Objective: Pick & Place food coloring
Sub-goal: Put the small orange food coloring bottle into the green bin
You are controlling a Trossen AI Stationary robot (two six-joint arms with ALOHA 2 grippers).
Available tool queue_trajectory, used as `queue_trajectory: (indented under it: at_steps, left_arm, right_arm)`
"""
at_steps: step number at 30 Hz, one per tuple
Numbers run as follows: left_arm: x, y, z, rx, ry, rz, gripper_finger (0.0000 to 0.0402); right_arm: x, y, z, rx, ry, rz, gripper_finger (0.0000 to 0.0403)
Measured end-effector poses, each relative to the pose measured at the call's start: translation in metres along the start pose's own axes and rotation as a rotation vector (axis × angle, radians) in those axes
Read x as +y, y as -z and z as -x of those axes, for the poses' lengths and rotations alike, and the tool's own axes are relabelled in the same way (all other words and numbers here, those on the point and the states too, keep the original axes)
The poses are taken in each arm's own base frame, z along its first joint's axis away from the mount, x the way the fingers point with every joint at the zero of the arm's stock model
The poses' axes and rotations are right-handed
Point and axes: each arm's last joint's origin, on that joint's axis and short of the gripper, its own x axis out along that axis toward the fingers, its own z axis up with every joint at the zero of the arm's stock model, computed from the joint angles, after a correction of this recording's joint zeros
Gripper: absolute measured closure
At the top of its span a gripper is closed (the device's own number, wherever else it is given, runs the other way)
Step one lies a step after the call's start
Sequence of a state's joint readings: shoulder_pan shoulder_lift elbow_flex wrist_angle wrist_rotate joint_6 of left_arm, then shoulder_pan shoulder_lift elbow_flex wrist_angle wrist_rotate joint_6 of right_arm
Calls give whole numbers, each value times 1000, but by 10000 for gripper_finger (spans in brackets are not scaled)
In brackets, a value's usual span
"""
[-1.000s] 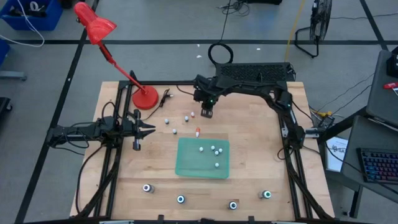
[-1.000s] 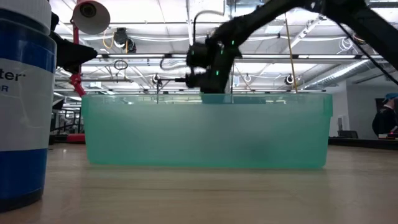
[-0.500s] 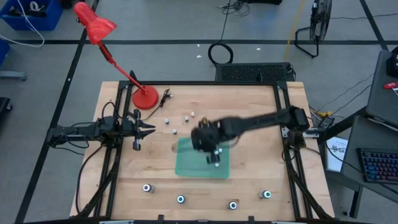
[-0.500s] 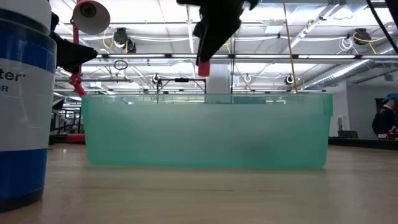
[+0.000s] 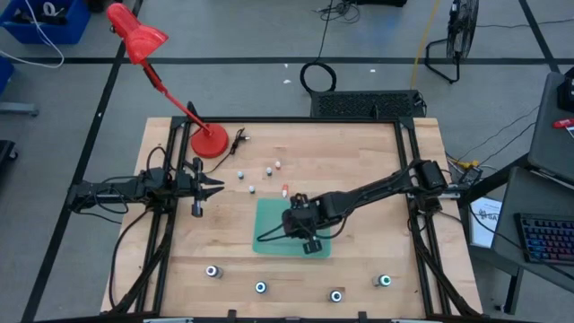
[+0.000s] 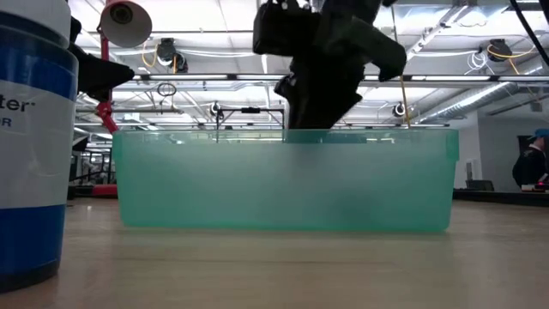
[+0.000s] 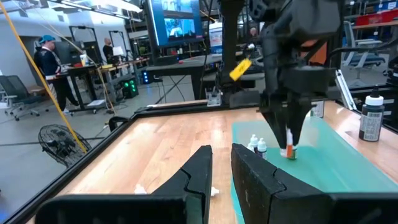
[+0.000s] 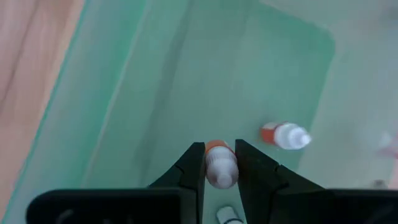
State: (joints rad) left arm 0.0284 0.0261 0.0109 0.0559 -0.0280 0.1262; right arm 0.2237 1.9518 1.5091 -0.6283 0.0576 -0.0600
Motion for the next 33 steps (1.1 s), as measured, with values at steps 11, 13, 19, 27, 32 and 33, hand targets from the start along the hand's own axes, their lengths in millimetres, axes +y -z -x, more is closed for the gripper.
queue_trajectory:
  at_steps: [11, 13, 19, 27, 32, 33]
  left_arm:
    - [0, 0, 0, 0, 0, 0, 334]
    - [0, 0, 0, 0, 0, 0, 334]
    - [0, 0, 0, 0, 0, 0, 334]
    - [0, 0, 0, 0, 0, 0, 334]
    - [0, 0, 0, 0, 0, 0, 334]
    - [0, 0, 0, 0, 0, 0, 334]
  right_arm:
    - [-7, 14, -21, -62, -57, -40, 347]
    - [-9, 16, -22, -52, -55, -46, 347]
    - [-8, 19, -25, -53, -89, -47, 347]
    - [-7, 24, -29, -46, -120, -47, 347]
    - [-7, 25, -29, -41, -121, -66, 318]
    - [-7, 25, -29, -40, -122, -73, 307]
